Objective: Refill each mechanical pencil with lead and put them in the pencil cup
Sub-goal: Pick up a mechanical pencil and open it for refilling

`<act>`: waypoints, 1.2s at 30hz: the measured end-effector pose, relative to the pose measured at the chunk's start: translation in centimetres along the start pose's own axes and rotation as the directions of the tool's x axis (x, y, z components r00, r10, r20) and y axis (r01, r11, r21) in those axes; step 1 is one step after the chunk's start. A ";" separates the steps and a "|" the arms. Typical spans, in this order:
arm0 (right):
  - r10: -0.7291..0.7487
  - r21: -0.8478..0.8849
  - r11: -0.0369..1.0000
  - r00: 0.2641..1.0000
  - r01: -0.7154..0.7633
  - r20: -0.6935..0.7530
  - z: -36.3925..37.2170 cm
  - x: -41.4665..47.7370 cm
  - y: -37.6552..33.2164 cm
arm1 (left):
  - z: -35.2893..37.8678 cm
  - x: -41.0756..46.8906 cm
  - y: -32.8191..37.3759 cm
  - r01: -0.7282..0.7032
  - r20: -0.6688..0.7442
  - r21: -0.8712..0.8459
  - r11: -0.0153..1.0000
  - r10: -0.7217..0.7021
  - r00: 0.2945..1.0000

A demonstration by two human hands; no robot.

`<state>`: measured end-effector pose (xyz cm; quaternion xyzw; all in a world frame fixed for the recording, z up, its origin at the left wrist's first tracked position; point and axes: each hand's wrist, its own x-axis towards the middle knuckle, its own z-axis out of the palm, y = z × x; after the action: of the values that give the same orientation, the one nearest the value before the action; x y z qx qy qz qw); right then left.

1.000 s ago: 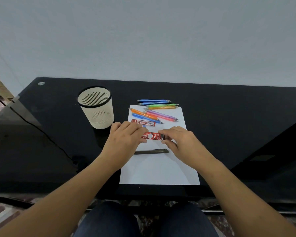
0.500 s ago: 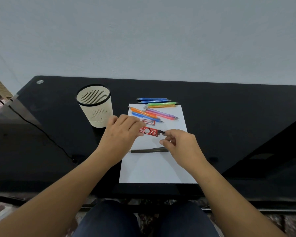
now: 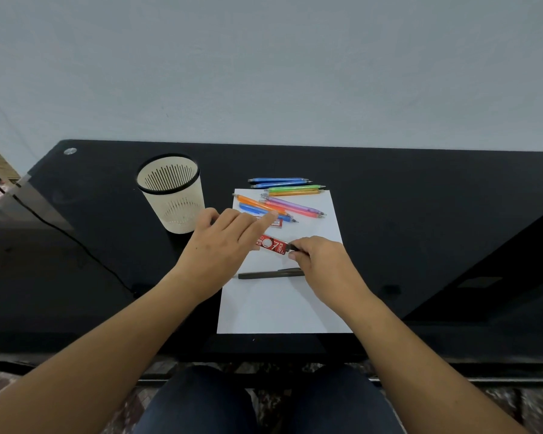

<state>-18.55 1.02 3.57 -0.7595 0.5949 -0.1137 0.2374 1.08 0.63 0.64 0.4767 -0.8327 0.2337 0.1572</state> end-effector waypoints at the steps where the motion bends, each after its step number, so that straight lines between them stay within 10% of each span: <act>1: 0.006 -0.003 1.000 1.000 -0.006 0.010 -0.1 0.0 -0.1 | 0.1 -0.1 0.0 -0.008 0.004 -0.005 1.000 0.008 1.000; 36: 0.041 -0.009 0.999 0.998 -0.040 0.052 0.2 0.4 -0.1 | 0.3 -0.5 -0.2 -0.001 -0.004 0.014 1.000 0.001 1.000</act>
<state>-18.25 0.73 3.36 -0.7509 0.6042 -0.0868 0.2522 1.53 0.74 0.20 0.4769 -0.8309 0.2405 0.1556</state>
